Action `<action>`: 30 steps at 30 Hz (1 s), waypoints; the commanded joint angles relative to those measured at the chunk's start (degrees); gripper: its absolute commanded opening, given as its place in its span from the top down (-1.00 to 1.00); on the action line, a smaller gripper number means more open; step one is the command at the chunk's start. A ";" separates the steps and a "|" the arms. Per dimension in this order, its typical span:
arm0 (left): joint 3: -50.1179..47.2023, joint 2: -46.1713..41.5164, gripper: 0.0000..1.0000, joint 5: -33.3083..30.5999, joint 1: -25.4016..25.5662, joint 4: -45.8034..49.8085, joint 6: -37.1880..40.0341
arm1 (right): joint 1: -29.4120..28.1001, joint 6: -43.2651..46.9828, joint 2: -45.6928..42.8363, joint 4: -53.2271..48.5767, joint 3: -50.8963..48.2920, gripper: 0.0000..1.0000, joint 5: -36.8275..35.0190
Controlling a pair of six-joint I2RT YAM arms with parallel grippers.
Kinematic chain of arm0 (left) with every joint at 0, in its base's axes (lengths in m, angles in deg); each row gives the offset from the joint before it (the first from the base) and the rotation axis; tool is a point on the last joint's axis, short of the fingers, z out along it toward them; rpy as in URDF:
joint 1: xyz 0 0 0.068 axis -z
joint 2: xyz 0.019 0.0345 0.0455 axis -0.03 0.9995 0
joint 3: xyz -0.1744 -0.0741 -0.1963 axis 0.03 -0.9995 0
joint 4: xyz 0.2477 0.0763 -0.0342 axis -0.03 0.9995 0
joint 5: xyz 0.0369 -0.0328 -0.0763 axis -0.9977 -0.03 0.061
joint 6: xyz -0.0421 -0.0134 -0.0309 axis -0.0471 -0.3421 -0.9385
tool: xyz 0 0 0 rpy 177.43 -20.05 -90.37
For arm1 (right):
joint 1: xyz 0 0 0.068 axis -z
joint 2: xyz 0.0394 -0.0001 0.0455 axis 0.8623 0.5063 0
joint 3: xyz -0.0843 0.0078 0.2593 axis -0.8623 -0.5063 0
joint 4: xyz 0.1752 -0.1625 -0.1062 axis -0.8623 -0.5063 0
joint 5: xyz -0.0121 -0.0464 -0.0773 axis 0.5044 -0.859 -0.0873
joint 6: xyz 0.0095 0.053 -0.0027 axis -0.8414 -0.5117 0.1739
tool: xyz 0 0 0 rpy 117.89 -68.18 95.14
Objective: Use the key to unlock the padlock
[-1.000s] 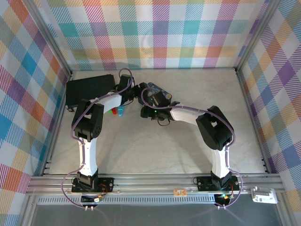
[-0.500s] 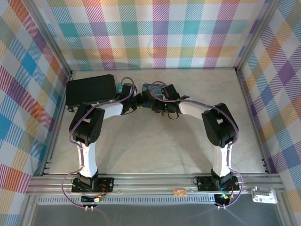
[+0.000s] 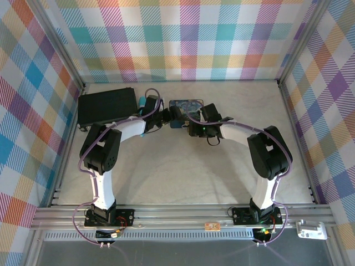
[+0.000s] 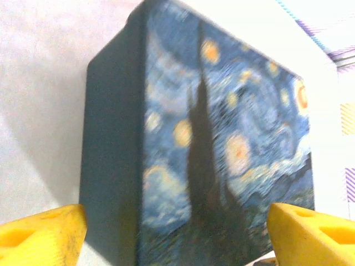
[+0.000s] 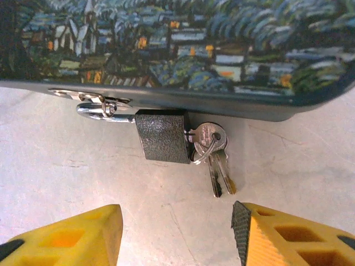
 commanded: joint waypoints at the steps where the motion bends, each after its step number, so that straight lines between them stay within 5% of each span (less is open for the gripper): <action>1: 4.63 2.79 -0.67 -0.64 -0.57 3.12 4.15 | 0.50 0.62 2.44 3.93 1.19 -0.17 1.58; 9: 6.95 6.72 -0.48 0.13 -0.57 4.59 5.66 | 0.50 6.57 8.21 2.06 7.61 -0.22 -0.44; 15: 6.30 7.62 -0.28 0.99 -0.40 4.35 5.05 | 0.45 8.63 9.91 2.19 9.42 -0.02 0.02; 30: 1.64 5.43 -0.19 0.34 1.89 0.62 -1.27 | -2.14 3.62 10.33 12.81 5.24 0.12 6.08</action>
